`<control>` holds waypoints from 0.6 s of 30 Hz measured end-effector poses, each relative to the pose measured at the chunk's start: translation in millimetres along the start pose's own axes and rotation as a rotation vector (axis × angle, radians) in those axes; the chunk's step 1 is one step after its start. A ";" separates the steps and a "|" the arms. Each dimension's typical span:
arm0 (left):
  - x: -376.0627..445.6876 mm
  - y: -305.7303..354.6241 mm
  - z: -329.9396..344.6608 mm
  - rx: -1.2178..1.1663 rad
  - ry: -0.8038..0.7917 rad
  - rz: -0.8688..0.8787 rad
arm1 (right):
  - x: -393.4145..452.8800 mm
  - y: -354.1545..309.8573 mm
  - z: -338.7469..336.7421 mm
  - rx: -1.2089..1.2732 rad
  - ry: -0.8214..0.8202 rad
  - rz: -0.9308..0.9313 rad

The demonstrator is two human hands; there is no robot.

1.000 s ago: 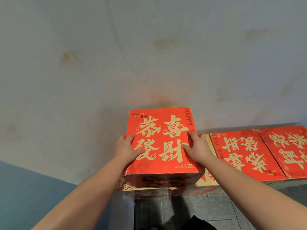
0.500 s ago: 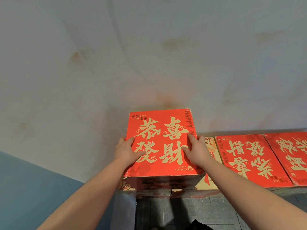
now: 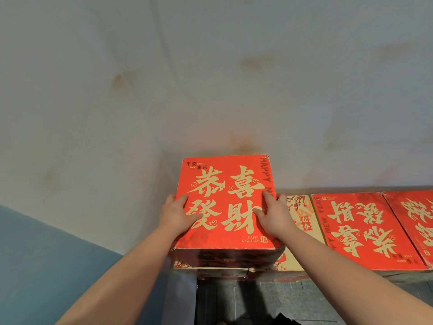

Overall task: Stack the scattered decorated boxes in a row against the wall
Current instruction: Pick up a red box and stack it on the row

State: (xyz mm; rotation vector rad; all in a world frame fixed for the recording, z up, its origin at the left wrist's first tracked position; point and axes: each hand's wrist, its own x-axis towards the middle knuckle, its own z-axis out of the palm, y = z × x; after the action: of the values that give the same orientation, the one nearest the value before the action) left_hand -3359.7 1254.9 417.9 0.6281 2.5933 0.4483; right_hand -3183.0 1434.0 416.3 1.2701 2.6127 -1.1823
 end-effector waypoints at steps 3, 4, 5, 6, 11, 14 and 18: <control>-0.4 -6.4 -4.6 0.015 -0.004 -0.010 | -0.5 -7.4 3.9 -0.005 -0.009 -0.013; -0.6 -9.2 -6.0 0.018 -0.005 -0.014 | -0.1 -9.9 5.7 -0.007 -0.012 -0.017; -0.6 -12.2 -7.5 0.018 -0.006 -0.019 | 0.1 -12.3 7.6 -0.008 -0.014 -0.022; -0.6 -14.9 -9.1 0.018 -0.006 -0.023 | 0.8 -14.4 9.7 -0.007 -0.016 -0.026; -1.2 -26.5 -18.6 0.039 -0.001 -0.034 | 3.3 -24.4 22.4 0.002 -0.023 -0.035; -0.9 -29.8 -21.2 0.039 0.004 -0.052 | 5.7 -26.8 28.7 0.012 -0.019 -0.031; 1.2 -31.9 -24.6 0.063 0.002 -0.060 | 7.5 -30.1 34.2 0.015 -0.020 -0.029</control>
State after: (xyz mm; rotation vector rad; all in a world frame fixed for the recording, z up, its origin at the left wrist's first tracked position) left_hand -3383.7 1223.5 425.7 0.5699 2.6287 0.3496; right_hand -3218.7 1405.8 408.3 1.2198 2.6222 -1.2150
